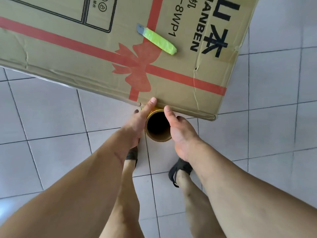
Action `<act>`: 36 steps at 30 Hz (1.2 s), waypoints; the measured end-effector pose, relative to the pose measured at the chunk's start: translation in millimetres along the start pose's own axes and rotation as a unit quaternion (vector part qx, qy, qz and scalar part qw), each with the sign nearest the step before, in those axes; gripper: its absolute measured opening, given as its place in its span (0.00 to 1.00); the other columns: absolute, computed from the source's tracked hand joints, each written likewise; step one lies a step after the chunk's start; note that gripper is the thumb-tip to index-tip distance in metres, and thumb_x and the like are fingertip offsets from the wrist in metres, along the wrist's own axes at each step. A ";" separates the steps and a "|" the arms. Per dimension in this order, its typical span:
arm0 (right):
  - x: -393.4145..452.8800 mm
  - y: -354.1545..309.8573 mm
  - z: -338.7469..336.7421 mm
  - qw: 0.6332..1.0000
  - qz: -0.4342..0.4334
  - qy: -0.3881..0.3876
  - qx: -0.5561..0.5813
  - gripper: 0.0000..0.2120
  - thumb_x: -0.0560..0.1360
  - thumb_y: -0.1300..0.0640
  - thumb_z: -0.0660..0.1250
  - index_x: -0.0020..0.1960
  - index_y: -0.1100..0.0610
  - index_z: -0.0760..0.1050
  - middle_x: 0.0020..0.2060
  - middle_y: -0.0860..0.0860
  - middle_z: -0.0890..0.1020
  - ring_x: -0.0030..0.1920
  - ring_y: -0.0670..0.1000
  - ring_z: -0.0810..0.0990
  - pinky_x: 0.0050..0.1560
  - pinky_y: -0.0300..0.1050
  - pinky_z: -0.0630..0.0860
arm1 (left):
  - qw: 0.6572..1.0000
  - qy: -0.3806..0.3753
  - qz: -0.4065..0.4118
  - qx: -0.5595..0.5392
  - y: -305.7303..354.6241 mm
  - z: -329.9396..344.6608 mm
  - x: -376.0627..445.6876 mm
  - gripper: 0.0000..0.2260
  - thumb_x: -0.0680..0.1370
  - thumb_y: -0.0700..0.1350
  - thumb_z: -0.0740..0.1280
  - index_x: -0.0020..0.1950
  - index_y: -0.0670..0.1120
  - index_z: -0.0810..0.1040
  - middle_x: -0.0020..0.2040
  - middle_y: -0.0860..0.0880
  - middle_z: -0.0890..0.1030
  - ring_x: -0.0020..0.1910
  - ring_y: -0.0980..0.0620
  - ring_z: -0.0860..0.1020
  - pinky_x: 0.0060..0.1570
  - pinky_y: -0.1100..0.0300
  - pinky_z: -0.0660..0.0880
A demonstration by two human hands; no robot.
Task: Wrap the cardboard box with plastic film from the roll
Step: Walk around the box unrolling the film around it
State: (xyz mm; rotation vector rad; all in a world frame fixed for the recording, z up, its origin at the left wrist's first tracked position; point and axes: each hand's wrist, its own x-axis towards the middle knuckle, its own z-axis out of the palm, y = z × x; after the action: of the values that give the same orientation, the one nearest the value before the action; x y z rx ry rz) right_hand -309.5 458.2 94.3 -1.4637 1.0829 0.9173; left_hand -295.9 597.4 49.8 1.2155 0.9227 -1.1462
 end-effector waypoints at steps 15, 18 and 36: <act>3.5 20.1 -47.9 1.000 -0.014 -0.010 0.000 0.38 0.68 0.24 0.63 0.68 0.50 0.74 0.64 0.47 0.80 0.63 0.50 0.77 0.68 0.53 0.72 | 0.997 0.020 0.061 -0.050 -15.8 58.1 -0.5 0.52 0.61 0.83 0.71 0.72 0.47 0.84 0.65 0.47 0.89 0.70 0.45 0.83 0.80 0.41 0.71; 2.8 20.6 -59.0 1.000 -0.014 -0.007 0.002 0.29 0.76 0.31 0.61 0.65 0.51 0.76 0.64 0.47 0.80 0.63 0.49 0.77 0.69 0.51 0.72 | 0.999 0.009 0.041 -0.014 -17.0 66.3 -9.0 0.46 0.66 0.84 0.68 0.68 0.50 0.86 0.61 0.49 0.90 0.68 0.47 0.84 0.77 0.41 0.75; 5.4 23.6 -86.0 0.997 -0.037 0.027 -0.059 0.34 0.72 0.29 0.62 0.67 0.51 0.75 0.64 0.46 0.80 0.63 0.49 0.77 0.61 0.47 0.71 | 0.998 -0.023 0.021 -0.056 -31.8 94.5 13.5 0.65 0.43 0.89 0.70 0.71 0.52 0.84 0.66 0.48 0.88 0.73 0.43 0.81 0.78 0.35 0.72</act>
State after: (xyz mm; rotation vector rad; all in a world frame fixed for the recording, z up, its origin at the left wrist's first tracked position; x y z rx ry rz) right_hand -330.9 371.5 95.8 -1.6224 1.0210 0.9064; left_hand -329.2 502.6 44.0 1.1085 0.9114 -1.0701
